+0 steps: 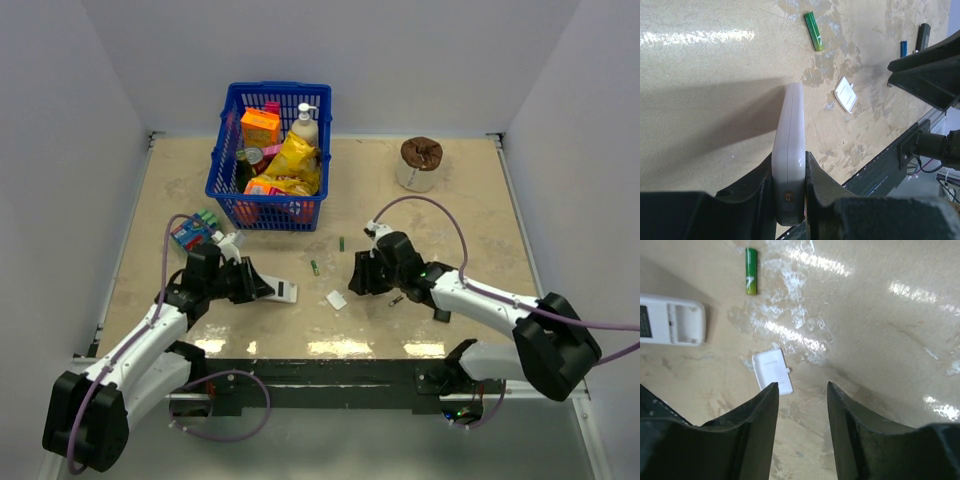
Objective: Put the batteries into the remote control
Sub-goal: Place the battery cover at the center of the board, then pick up the battery from the center of the board.
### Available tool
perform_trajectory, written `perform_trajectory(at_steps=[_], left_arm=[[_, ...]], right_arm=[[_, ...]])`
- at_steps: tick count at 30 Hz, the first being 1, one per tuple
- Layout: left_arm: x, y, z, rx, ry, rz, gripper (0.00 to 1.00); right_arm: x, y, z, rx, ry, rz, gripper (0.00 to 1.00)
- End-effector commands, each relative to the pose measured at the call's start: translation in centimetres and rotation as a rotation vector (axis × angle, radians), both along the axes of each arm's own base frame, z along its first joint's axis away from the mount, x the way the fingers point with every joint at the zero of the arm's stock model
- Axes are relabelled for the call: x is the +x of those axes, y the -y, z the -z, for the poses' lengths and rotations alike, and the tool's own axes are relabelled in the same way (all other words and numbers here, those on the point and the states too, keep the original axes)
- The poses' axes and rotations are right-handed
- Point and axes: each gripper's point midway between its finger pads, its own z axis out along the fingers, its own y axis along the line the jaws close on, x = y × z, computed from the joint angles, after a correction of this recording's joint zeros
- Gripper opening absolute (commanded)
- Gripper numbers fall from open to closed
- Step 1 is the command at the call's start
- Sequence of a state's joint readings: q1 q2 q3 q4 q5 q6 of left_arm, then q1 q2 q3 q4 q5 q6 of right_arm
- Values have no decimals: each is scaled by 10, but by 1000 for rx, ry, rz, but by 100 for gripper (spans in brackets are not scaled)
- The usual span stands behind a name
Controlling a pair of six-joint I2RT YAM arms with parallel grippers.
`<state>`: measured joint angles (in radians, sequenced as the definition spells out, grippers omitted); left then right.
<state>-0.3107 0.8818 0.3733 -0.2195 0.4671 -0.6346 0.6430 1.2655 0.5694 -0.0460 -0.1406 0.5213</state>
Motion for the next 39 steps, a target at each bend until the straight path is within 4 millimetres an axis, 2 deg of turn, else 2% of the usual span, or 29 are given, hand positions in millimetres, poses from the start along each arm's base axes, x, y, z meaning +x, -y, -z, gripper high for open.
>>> perform_trajectory(at_steps=[1,2,3,4,5,13,17,19,21,22,23,24,26,28,29,30,32,35,39], left_arm=[[8,4,-20,-14,70,16,0],[9,4,-21,-15,75,16,0],[9,4,-23,-19,80,18,0],[10,4,-25,-19,83,17,0],[10,5,-27,-22,90,20,0],[13,5,-51,-42,190,20,0],[10,7,-58,-71,225,38,0],[9,8,-62,-76,250,53,0],[8,9,-66,-84,275,67,0],[6,11,-68,-90,288,80,0],[6,14,-74,-112,312,100,0],[3,15,-74,-124,319,113,0],[0,23,-82,-172,353,157,0],[-7,28,-79,-215,341,188,0],[-7,33,-91,-251,399,221,0],[-8,34,-89,-260,400,229,0],[-8,35,-95,-273,429,240,0],[-5,35,-98,-267,457,237,0],[0,30,-95,-235,465,199,0]], right_arm=[[-8,-8,-20,-185,100,-111,52],[-11,-11,-16,-220,91,-129,52],[-6,-13,-22,-249,116,-117,52],[-14,-16,-19,-284,108,-142,52],[-13,-16,-16,-307,104,-140,53],[7,-24,-47,-285,154,-41,61],[15,-28,-57,-257,171,-1,78],[19,-25,-62,-230,162,39,91],[20,-19,-61,-199,132,61,98],[27,-10,-65,-169,113,109,98],[26,-7,-65,-143,89,113,98],[31,6,-60,-141,67,155,98],[33,18,-63,-130,58,193,98],[32,33,-60,-178,50,217,98],[32,37,-60,-198,50,226,98],[29,44,-58,-229,40,233,97],[28,49,-54,-261,31,237,95],[27,50,-51,-272,23,243,86],[34,38,-49,-253,11,215,75]])
